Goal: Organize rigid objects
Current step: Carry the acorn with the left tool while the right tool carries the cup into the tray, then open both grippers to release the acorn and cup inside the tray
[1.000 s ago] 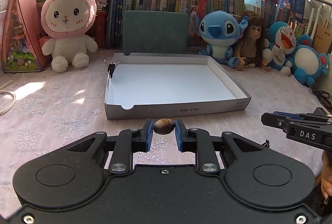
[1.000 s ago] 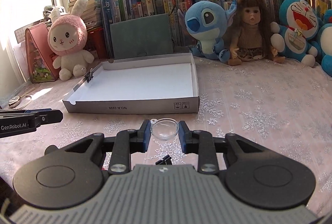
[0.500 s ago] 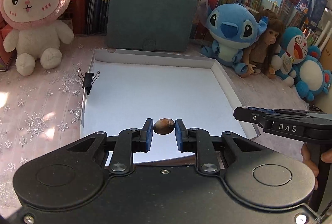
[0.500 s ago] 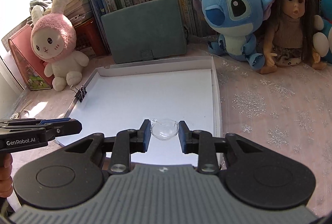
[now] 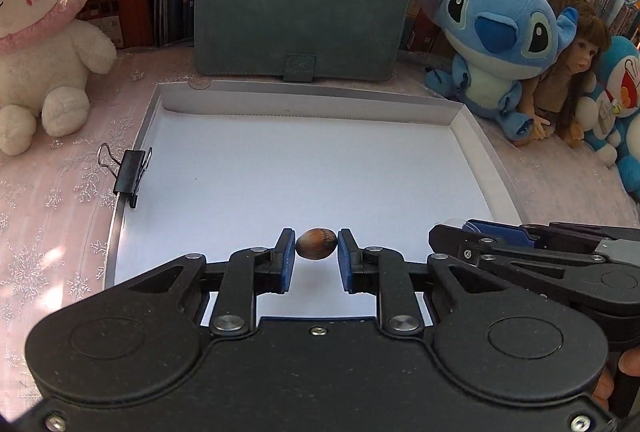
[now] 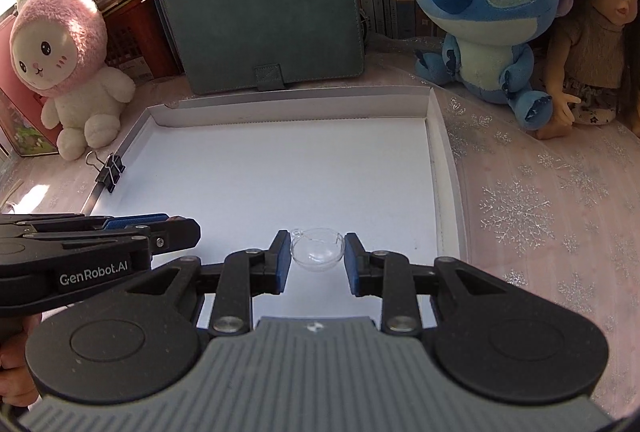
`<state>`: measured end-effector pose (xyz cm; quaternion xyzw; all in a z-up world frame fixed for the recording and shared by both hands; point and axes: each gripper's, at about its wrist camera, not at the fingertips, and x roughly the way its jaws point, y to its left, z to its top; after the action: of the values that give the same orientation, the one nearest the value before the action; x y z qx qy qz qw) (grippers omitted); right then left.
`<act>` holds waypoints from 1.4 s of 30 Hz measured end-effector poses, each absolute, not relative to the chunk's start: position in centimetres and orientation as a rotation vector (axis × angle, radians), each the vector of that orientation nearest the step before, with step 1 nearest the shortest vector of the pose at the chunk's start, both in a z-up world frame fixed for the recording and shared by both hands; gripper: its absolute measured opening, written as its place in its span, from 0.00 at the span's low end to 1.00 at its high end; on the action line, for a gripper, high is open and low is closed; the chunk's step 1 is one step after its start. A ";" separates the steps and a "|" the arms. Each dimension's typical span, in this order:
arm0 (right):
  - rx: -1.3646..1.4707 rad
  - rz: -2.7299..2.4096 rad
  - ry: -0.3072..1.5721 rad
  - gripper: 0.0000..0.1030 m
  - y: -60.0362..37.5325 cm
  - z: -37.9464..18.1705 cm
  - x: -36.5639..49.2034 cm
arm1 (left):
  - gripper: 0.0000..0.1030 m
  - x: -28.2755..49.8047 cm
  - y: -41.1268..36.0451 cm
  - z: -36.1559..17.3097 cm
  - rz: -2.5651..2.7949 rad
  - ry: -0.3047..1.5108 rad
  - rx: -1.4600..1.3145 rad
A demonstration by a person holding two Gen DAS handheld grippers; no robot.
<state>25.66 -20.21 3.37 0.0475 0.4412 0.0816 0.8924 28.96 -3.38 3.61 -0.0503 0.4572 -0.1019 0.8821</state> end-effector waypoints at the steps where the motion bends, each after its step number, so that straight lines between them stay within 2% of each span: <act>1: 0.093 0.166 0.918 0.33 -20.1 3.3 25.8 | 0.21 29.2 -3.6 3.5 -0.208 0.953 -0.101; 26: 0.074 0.134 0.927 0.33 -20.3 1.9 28.2 | 0.21 30.8 -4.8 2.3 -0.224 0.945 -0.115; 29: 0.079 0.137 0.925 0.38 -20.3 1.9 28.2 | 0.21 30.7 -4.8 2.4 -0.222 0.937 -0.112; 31: 0.092 0.140 0.925 0.52 -20.5 1.9 28.2 | 0.22 30.6 -4.7 2.5 -0.214 0.926 -0.116; 34: 0.113 0.145 0.921 0.55 -20.8 2.1 28.1 | 0.29 30.5 -4.3 2.9 -0.196 0.912 -0.125; 40: 0.120 0.152 0.885 0.64 -21.5 3.1 26.9 | 0.51 28.9 -3.0 4.1 -0.191 0.869 -0.120; 42: 0.124 0.155 0.867 0.67 -21.7 3.5 26.3 | 0.65 27.8 -2.7 4.6 -0.175 0.842 -0.108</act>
<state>26.26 -21.73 3.51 0.0600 0.4194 0.0751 0.9027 27.84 -2.66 4.56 -0.0524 0.4081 -0.0849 0.9075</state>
